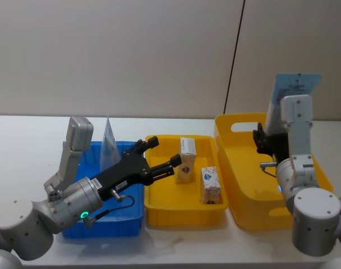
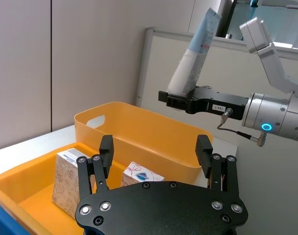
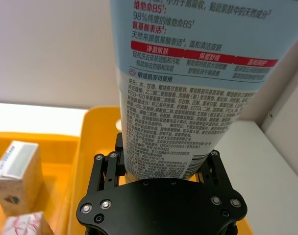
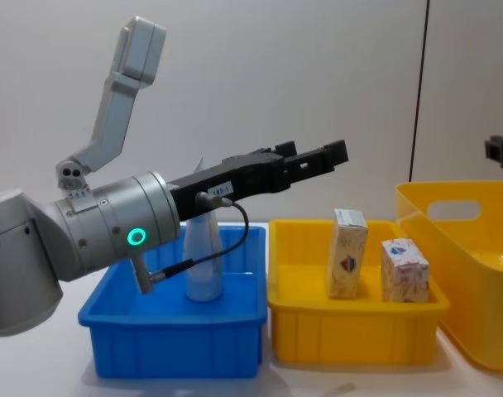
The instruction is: Bimanual collaborative sorting of washing and personal care products
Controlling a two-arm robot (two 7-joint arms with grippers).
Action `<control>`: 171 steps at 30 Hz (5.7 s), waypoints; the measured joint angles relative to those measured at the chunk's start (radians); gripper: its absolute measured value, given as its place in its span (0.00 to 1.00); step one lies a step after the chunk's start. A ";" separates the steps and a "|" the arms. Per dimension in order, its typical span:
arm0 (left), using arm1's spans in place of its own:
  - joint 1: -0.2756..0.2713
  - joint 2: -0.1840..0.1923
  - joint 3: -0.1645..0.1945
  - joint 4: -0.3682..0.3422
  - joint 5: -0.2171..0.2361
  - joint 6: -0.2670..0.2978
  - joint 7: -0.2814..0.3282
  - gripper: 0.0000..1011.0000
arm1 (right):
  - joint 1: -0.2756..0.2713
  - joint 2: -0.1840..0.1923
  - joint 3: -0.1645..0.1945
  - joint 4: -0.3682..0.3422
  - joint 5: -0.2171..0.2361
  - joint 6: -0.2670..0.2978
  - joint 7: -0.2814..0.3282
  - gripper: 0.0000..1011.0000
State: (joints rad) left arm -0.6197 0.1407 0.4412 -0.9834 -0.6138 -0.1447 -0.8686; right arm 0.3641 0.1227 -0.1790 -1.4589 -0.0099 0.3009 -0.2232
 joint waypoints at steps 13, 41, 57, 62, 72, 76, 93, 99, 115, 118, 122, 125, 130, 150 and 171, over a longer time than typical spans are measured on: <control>0.000 0.000 0.000 0.000 0.000 0.000 0.000 0.99 | -0.016 0.001 0.032 -0.035 0.028 0.166 0.033 0.64; 0.000 0.000 0.000 0.000 0.000 0.000 0.000 0.99 | -0.005 -0.020 0.033 0.031 0.006 0.198 0.019 0.64; 0.000 0.000 0.000 0.000 0.000 0.000 0.000 0.99 | -0.004 -0.022 0.033 0.039 0.002 0.200 0.017 0.99; 0.000 0.000 0.000 0.000 0.000 0.000 0.000 0.99 | -0.004 -0.022 0.033 0.039 0.002 0.200 0.016 0.99; 0.000 0.000 0.000 0.000 0.000 0.000 0.000 0.99 | -0.003 -0.023 0.033 0.040 0.001 0.200 0.016 0.99; 0.000 0.000 0.000 0.000 0.000 0.000 0.000 0.99 | -0.002 -0.025 0.036 0.040 0.001 0.199 0.016 0.99; 0.000 0.000 0.000 0.000 0.000 0.000 0.000 0.99 | 0.019 -0.093 0.113 0.025 0.058 0.190 -0.007 0.99; 0.000 0.000 0.000 0.000 0.000 0.000 0.000 0.99 | 0.032 -0.124 0.152 0.018 0.085 0.178 -0.023 0.99; 0.000 0.000 0.000 0.000 0.000 0.000 0.000 0.99 | 0.031 -0.124 0.152 0.018 0.067 0.182 -0.017 0.99; 0.000 0.000 0.000 0.000 0.000 0.000 0.000 0.99 | 0.030 -0.125 0.153 0.018 0.065 0.182 -0.014 0.99; 0.000 0.000 0.000 0.000 0.000 0.000 0.000 0.99 | 0.030 -0.131 0.158 0.017 0.065 0.181 -0.013 0.99; 0.000 0.000 0.000 0.000 0.000 0.000 0.000 0.99 | 0.031 -0.135 0.163 0.016 0.066 0.179 -0.012 0.99; 0.000 0.000 0.000 0.000 0.000 0.000 0.000 0.99 | 0.031 -0.138 0.166 0.013 0.066 0.177 -0.010 0.99; 0.000 0.000 0.000 0.000 0.000 0.000 0.000 0.99 | -0.026 -0.122 0.161 -0.085 0.063 0.058 0.060 0.99; 0.054 0.034 0.001 -0.091 0.057 0.022 0.120 0.99 | -0.121 -0.037 0.109 -0.160 0.117 -0.030 0.132 0.99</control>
State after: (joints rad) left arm -0.5659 0.1743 0.4427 -1.0744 -0.5568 -0.1224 -0.7486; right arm 0.2434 0.0856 -0.0705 -1.6186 0.1070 0.2711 -0.0911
